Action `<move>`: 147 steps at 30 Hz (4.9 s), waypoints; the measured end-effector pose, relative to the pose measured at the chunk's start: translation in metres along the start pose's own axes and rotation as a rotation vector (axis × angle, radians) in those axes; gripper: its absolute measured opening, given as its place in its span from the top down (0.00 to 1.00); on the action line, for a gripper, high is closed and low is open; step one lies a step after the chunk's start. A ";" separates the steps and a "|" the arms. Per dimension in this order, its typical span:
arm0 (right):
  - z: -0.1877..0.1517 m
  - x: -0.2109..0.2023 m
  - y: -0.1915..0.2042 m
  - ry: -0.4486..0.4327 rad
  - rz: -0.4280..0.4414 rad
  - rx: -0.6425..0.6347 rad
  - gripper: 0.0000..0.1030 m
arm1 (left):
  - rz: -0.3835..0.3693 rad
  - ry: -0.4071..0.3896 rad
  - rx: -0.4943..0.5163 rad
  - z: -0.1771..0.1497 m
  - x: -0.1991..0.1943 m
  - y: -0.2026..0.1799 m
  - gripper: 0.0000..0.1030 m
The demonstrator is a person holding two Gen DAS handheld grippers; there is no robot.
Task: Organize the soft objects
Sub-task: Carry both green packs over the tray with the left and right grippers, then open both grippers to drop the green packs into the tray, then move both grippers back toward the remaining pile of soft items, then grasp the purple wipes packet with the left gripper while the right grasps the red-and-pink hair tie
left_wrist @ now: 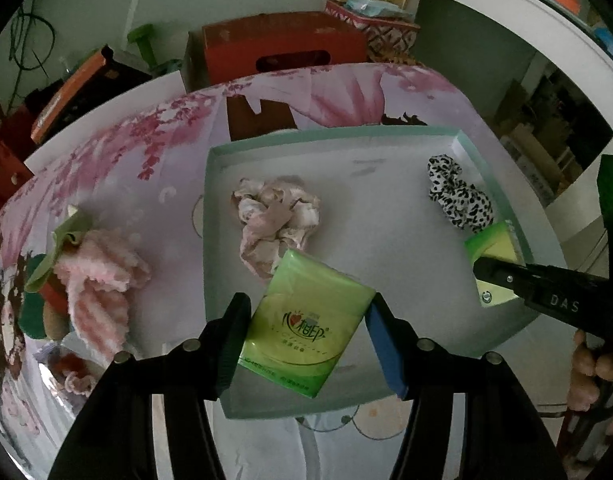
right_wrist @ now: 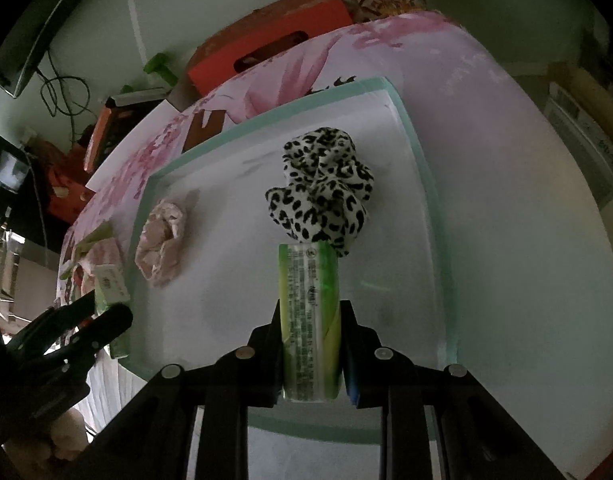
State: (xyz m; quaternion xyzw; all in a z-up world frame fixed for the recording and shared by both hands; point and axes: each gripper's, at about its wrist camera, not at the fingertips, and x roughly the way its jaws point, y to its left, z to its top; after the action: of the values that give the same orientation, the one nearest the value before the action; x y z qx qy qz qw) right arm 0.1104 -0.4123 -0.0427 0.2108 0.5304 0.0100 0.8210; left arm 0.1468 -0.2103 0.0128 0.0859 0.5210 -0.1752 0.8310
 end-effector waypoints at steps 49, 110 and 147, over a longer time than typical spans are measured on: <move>-0.015 -0.048 0.050 -0.050 -0.145 -0.124 0.00 | 0.107 -0.037 -0.132 -0.017 -0.042 0.051 0.04; -0.091 0.032 0.320 0.088 -0.094 -0.482 0.00 | 0.164 -0.044 -0.511 -0.145 -0.103 0.283 0.04; -0.085 0.133 0.364 0.192 0.009 -0.501 0.12 | 0.071 0.045 -0.602 -0.130 -0.026 0.327 0.04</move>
State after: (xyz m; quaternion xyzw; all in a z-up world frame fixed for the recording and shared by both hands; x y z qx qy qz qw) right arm 0.1695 -0.0200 -0.0579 0.0014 0.5861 0.1644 0.7934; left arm 0.1524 0.1396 -0.0341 -0.1424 0.5644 0.0181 0.8130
